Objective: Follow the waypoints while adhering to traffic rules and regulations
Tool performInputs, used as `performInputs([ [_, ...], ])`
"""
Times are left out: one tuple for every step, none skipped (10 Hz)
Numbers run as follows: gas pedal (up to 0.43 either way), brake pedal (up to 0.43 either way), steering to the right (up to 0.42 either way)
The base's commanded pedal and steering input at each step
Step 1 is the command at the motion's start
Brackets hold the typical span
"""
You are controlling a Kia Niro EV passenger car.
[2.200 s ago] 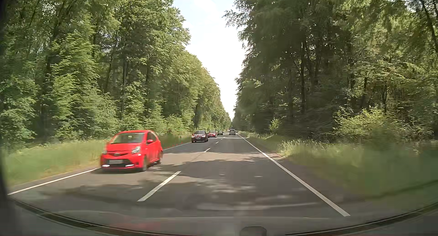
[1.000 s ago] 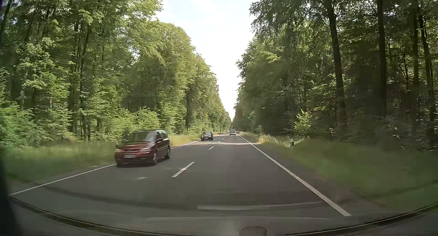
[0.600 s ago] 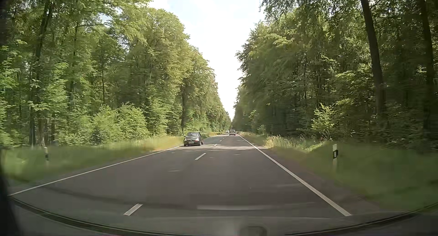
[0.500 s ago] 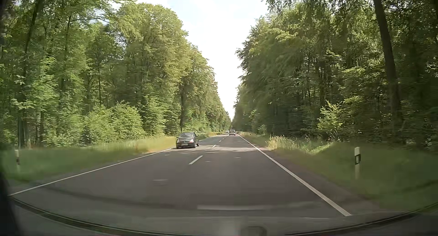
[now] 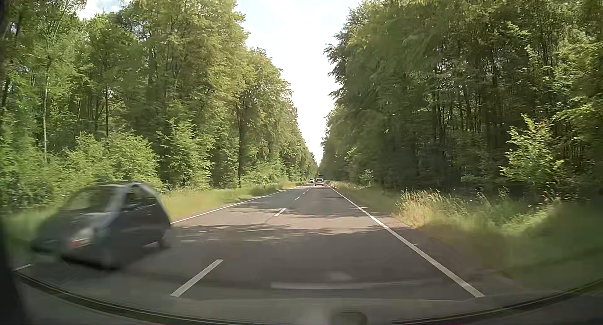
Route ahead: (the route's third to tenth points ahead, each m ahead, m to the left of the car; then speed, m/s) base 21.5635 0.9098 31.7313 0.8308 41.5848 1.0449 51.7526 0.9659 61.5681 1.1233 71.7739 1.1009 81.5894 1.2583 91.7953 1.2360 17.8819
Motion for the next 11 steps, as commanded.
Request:
performInputs([
  [0.059,0.037,0.0],
  [0.059,0.03,0.0],
  [0.059,0.037,0.0],
  [0.059,0.037,0.0],
  [0.059,0.03,0.0],
  [0.059,0.03,0.0],
  [0.059,0.03,0.0],
  [0.059,0.037,0.0],
  [0.059,0.037,0.0],
  [0.059,0.03,0.0],
  [0.059,0.037,0.0],
])
